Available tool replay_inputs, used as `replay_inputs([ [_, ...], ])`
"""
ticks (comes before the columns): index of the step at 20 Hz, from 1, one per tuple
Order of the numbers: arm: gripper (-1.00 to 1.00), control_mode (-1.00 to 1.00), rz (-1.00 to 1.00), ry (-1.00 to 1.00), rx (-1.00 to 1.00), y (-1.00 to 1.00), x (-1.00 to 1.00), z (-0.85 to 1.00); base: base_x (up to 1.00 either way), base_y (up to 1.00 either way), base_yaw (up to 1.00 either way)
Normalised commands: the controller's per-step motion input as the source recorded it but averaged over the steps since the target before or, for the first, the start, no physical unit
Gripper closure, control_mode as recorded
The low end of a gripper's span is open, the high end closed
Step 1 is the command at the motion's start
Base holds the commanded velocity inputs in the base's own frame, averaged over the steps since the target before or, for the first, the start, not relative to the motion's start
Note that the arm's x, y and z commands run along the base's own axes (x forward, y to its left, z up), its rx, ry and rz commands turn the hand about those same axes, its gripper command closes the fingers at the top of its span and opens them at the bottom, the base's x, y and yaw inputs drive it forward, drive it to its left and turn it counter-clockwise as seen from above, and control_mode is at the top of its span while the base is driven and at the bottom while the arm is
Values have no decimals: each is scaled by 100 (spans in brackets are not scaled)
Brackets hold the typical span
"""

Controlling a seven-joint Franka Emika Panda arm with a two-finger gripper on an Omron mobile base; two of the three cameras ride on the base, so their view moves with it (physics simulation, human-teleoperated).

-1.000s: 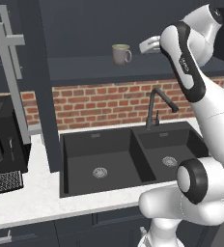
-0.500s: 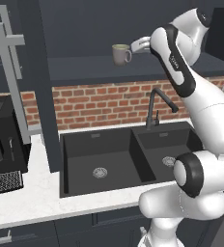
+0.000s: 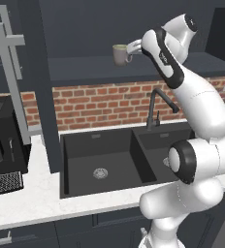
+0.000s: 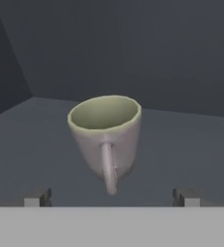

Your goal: Gather all objects into one cabinet and sort the glasses and bowls to opposite sides.

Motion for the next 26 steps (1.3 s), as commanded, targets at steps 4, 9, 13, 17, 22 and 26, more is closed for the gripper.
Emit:
replay_inputs([
  [4, -100, -100, 0, 0, 0, 12, 22, -6, 0, 0, 0],
  [9, -100, -100, 0, 0, 0, 7, 12, -8, 0, 0, 0],
  [13, -100, -100, 0, 0, 0, 6, 17, -6, 0, 0, 0],
  [17, 100, -100, 0, 0, 0, 3, 15, -7, 0, 0, 0],
  [22, 100, -100, 1, 0, 0, 0, 12, -3, 0, 0, 0],
  [26, 100, -100, 1, 0, 0, 0, 2, -6, 0, 0, 0],
])
